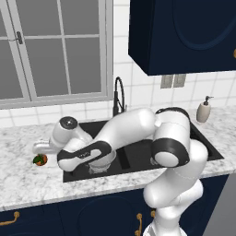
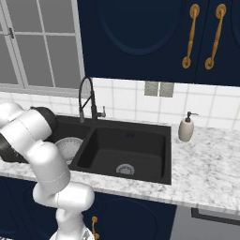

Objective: Put the colander in the sink, put the orange in the colander, and turn on the sink faucet and pour water over the colander.

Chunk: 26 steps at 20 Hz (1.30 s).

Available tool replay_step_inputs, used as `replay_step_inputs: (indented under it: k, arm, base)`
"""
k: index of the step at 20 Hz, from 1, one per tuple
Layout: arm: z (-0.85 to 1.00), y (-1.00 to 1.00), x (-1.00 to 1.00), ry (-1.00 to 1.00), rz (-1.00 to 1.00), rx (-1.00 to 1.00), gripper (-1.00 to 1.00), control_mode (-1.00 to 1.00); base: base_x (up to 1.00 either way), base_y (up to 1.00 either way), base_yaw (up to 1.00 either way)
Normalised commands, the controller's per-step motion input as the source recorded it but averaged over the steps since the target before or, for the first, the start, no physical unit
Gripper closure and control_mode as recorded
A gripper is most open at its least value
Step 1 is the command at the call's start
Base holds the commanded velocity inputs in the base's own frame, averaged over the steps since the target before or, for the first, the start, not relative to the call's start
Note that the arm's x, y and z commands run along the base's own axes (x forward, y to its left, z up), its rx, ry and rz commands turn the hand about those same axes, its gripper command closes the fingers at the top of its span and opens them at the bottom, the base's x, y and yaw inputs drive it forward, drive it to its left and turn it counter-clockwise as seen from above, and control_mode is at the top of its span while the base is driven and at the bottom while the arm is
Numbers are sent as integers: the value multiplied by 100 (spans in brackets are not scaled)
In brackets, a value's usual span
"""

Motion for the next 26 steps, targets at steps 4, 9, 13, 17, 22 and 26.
replay_step_inputs:
  k: [4,9,13,17,22,26]
  arm:
    - [13,17,0,8,-13,6,-100,-100]
    - [-25,2,5,6,-12,0,-100,-100]
    - [-6,13,20,0,-12,-1,-100,-100]
    - [0,20,5,2,-9,0,-100,-100]
    - [-1,20,3,9,-7,0,-100,-100]
    - [0,11,12,4,-3,0,-100,-100]
  base:
    - [0,0,0]
    - [0,0,0]
    - [0,0,0]
    - [0,0,0]
    - [0,0,0]
    - [0,0,0]
